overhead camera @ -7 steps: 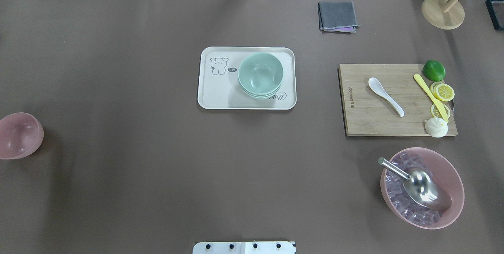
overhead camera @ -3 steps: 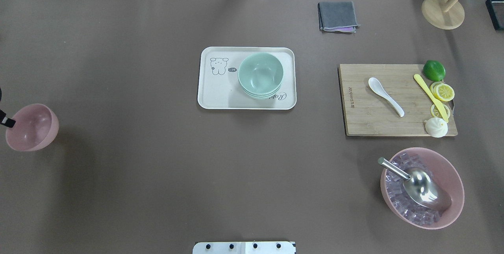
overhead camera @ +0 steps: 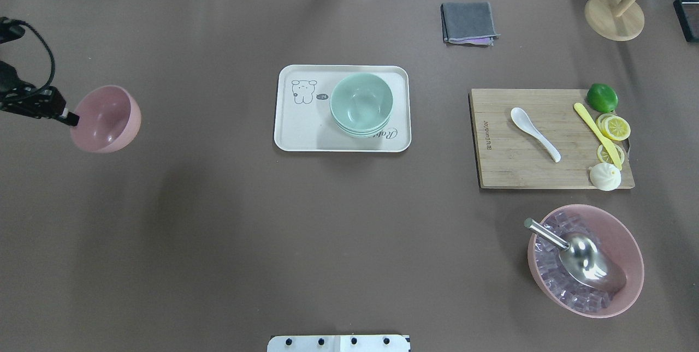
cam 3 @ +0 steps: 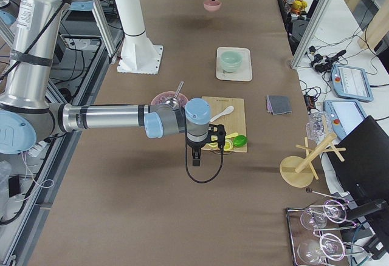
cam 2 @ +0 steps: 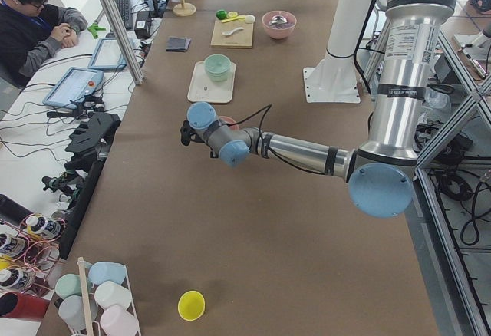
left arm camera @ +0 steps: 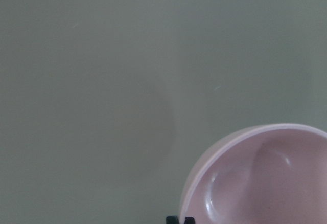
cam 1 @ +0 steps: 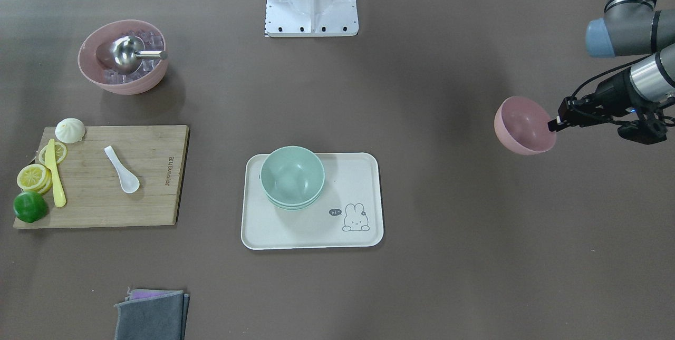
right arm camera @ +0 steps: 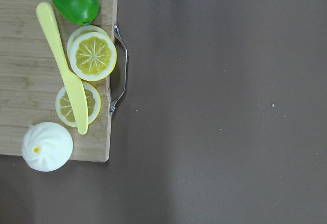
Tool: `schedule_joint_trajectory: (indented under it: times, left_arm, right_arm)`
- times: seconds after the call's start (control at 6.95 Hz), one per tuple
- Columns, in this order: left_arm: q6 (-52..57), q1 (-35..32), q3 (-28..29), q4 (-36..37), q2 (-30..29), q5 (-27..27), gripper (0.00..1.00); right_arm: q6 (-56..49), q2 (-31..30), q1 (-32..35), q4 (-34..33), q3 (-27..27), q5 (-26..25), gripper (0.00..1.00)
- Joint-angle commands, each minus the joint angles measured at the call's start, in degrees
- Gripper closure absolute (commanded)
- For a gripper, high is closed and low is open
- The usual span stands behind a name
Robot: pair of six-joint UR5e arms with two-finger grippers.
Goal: Stack pink bowl on green and place spoon
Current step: 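Carry the pink bowl with the left gripper over the green bowl on the tray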
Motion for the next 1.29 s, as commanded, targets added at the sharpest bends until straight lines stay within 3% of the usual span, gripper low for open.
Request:
schedule_joint_trajectory:
  times: [0.0,0.29,0.43,0.86,1.15]
  left_arm:
    - [-9.6,3.3,-5.6,15.7,-13.0,2.3,1.00]
    - [-18.3,12.5,-6.7,29.1,-26.5,12.2,1.00]
    - [-22.7,17.6,-5.3,30.0,-30.5,16.9,1.00]
    - [-29.0,23.3,9.3,28.6,-43.5,23.7,1.00]
    - [-29.3,23.5,19.3,18.9,-46.2,25.4,1.00]
  right_arm:
    - [2.0,2.0,-0.5,0.0,-0.3,-0.1,0.00]
    - [2.0,3.0,-0.8,0.0,-0.7,-0.2,0.00]
    - [2.1,3.1,-0.8,0.0,-1.1,-0.2,0.00]
    - [2.1,3.4,-0.8,0.0,-1.3,-0.2,0.00]
    - [2.1,3.4,-0.8,0.0,-1.3,-0.2,0.00]
